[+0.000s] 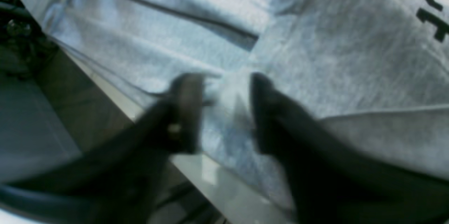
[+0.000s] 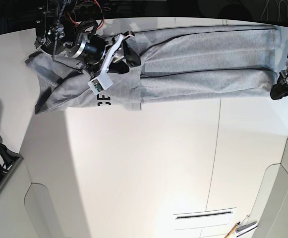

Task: Fold the T-shirt properly
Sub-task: 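Grasp the hem end with the right gripper and fold it toward the collar, then grasp the opposite end with the left gripper and lift it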

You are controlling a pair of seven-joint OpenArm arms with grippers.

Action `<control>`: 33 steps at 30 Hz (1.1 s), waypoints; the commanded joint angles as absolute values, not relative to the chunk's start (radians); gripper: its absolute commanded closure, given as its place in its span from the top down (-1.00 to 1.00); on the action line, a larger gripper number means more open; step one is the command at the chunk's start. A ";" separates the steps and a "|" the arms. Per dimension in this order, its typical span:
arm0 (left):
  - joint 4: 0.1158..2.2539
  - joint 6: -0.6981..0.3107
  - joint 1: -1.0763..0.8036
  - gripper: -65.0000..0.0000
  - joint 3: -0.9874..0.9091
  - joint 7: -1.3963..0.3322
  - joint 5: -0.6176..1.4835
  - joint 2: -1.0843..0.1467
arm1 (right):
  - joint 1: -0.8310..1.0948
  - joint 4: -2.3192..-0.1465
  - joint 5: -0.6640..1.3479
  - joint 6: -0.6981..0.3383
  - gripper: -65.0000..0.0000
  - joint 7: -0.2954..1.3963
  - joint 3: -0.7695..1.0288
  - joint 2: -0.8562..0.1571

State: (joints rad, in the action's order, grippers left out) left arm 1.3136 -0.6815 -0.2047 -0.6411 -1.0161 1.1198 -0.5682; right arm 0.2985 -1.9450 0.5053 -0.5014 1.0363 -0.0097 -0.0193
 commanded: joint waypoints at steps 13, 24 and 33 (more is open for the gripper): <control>1.325 -0.698 -0.293 0.15 -0.870 -0.976 1.145 -0.592 | 0.290 -2.156 0.378 -0.496 -0.15 0.953 0.014 -0.019; 1.283 -0.698 -0.355 0.18 -0.868 -0.954 1.136 -0.455 | 0.291 -2.153 0.351 -0.493 -0.15 0.939 0.126 -0.019; 1.237 -0.698 -0.355 0.18 -0.864 -0.966 1.142 -0.424 | 0.292 -2.153 0.370 -0.494 -0.15 0.939 0.151 -0.019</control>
